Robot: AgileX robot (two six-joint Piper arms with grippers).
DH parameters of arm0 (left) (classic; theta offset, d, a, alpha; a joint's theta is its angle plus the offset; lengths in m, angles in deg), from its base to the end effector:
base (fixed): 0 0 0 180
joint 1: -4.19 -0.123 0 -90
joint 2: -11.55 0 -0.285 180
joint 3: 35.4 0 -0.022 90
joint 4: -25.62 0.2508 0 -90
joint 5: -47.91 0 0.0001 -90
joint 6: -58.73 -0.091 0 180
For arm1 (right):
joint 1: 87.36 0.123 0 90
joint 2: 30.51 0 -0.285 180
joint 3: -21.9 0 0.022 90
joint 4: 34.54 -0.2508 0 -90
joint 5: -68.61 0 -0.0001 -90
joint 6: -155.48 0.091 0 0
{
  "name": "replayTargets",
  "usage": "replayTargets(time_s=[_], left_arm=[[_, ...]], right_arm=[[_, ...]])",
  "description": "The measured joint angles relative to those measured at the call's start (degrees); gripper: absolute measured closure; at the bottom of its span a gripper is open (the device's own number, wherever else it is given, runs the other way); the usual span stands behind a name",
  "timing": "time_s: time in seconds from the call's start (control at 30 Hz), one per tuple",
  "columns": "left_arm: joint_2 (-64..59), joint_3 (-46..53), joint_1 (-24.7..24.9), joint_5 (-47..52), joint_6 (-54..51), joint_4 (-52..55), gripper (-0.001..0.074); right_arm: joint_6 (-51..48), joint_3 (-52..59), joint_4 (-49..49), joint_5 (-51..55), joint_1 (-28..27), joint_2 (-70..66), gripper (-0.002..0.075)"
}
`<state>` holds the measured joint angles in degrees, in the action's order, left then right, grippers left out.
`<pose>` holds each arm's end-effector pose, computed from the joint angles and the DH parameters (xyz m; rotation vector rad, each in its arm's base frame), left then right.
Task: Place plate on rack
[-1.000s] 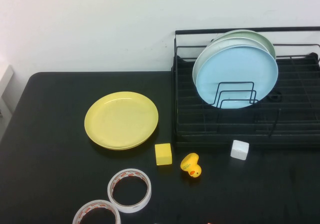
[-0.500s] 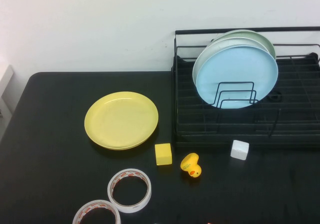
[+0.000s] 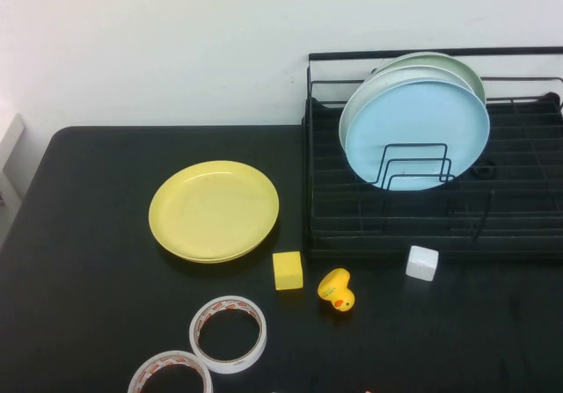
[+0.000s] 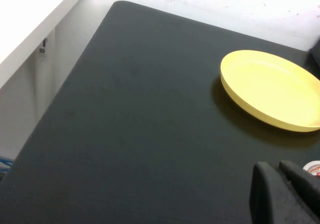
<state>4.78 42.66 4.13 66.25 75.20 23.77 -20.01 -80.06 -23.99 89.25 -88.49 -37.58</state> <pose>0.0534 -0.0009 0.1803 -0.2799 1.7849 -0.2353 0.0526 -0.0069 0.1771 -0.0230 1.8416 -0.1389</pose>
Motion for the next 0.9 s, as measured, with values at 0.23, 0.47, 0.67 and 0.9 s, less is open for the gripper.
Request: replayTargets(time_s=[0.23,0.47,0.67,0.9], left_arm=[[0.0,0.0,0.0,0.0,0.0,0.0,0.0736],[0.0,0.2,0.0,-2.3,5.0,-9.7,0.0736],[0.0,0.3,0.0,-7.8,12.0,-34.2,0.0736],[0.0,0.3,0.0,-18.7,12.5,-44.0,0.0736]], right_arm=[[0.0,0.0,-0.5,-0.1,0.0,0.0,0.0728],[0.3,0.1,-11.3,-0.4,0.0,0.0,0.0728],[1.9,0.6,-38.4,-0.5,0.0,0.0,0.0728],[2.3,0.7,-55.6,-1.8,0.0,0.0,0.0728]])
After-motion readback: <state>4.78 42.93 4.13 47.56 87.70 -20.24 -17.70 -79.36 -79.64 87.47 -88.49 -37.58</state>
